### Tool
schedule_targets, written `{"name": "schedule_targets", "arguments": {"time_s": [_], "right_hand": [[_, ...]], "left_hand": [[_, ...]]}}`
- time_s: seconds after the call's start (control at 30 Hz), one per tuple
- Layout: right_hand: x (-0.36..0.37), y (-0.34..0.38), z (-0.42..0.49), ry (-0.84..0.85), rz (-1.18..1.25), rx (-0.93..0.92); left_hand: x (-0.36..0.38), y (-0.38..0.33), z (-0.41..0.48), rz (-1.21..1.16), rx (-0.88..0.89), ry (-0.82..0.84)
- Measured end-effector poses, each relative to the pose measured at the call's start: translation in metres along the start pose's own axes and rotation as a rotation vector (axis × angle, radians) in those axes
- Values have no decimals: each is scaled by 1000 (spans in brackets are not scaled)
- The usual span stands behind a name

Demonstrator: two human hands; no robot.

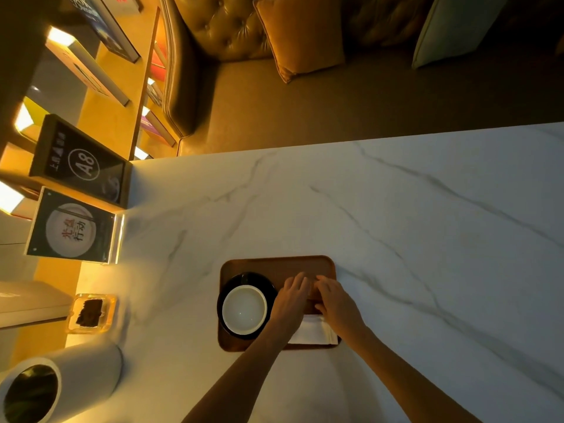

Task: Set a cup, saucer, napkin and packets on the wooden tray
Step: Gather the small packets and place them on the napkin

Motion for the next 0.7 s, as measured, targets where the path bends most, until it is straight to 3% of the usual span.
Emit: {"name": "schedule_targets", "arguments": {"time_s": [0.3,0.7], "right_hand": [[-5,3,2,-63,-29,-83],[-4,-5,7,-60,15,-24]], "left_hand": [[7,5,1,38,35,-29],[7,6,-1,8,14,-53]]}}
Point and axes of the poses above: each hand's wrist, its own z-axis towards the middle knuckle, its own x-axis out of the palm, y = z × x, the point moved 10 cm from there along z, towards the middle knuckle, and after that the axes turned 11 degrees about z, right-handed, at the moved point
